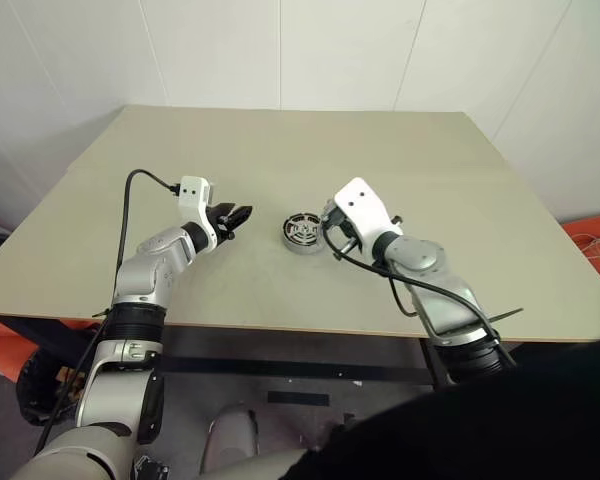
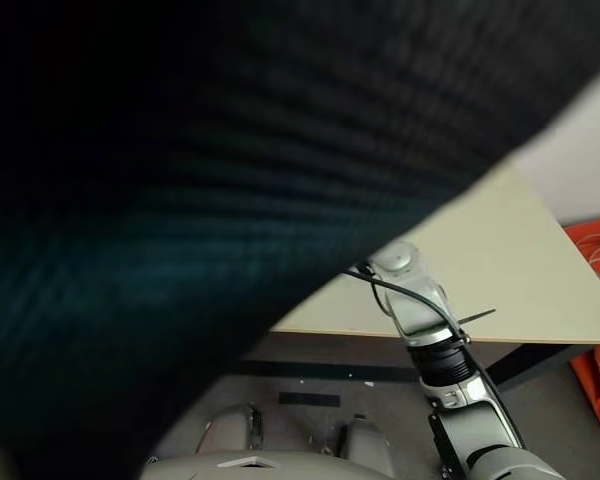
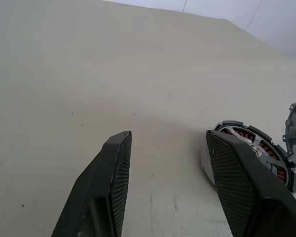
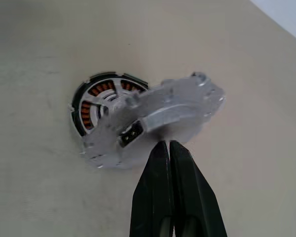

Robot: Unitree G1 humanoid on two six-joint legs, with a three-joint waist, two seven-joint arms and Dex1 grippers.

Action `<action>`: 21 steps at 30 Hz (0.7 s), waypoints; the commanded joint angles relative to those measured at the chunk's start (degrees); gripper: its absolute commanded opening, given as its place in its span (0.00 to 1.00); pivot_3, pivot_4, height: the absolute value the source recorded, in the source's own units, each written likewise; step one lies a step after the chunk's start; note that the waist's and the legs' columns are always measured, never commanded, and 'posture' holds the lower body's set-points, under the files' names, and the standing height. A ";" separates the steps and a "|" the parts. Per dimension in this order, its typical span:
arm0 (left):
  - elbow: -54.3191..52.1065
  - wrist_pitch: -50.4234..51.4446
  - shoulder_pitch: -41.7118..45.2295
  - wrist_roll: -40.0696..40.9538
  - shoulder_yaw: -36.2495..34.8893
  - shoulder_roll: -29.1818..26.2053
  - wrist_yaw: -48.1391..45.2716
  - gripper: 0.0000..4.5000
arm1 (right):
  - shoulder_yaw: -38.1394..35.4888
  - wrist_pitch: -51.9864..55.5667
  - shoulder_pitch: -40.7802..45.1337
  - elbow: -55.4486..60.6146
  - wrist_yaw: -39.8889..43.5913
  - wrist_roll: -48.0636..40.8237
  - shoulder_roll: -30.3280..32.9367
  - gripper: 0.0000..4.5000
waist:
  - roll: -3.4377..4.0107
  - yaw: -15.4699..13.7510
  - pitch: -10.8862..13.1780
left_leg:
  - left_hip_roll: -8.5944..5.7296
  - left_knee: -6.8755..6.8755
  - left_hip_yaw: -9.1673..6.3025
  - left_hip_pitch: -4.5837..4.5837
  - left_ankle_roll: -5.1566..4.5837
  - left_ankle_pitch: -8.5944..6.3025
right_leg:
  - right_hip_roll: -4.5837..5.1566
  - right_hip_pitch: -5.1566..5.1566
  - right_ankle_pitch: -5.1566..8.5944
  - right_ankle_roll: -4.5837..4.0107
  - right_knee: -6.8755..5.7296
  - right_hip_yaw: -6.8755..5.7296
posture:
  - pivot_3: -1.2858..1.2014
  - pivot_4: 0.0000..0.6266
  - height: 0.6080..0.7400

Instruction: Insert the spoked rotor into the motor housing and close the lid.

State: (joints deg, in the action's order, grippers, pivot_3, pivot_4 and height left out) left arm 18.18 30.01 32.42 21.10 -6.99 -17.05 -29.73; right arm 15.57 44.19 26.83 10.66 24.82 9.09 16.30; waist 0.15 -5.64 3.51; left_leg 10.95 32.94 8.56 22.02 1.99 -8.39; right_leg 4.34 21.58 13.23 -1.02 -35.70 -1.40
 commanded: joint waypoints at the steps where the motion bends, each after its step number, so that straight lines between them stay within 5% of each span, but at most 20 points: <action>1: -2.59 -0.04 0.53 0.34 -0.73 -0.80 -0.15 0.57 | 0.15 -2.73 3.70 -2.11 -1.14 -0.08 -1.44 0.01 | 0.00 0.03 0.00 | 0.00 0.00 0.00 0.00 0.00 0.00 | 0.00 0.00 0.00 0.00 0.00 0.00 | 0.52 0.00 1.00; 21: -3.69 0.66 0.31 0.54 -0.99 -1.41 0.10 0.57 | -0.88 -16.16 6.45 -29.33 -6.27 -0.46 -8.32 0.01 | -0.01 0.12 0.00 | -0.01 -0.16 0.02 -0.02 0.00 0.00 | 0.00 0.02 0.01 -0.01 0.10 0.01 | 0.52 0.00 1.00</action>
State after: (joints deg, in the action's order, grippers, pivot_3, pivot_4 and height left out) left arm 16.94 30.80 31.29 21.19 -7.20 -17.81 -29.56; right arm 15.54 28.24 33.68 -15.46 19.13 8.65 7.86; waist 0.14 -5.52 3.51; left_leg 10.94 32.78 8.58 21.97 2.00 -8.39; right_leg 4.34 21.56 13.24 -1.02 -35.61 -1.40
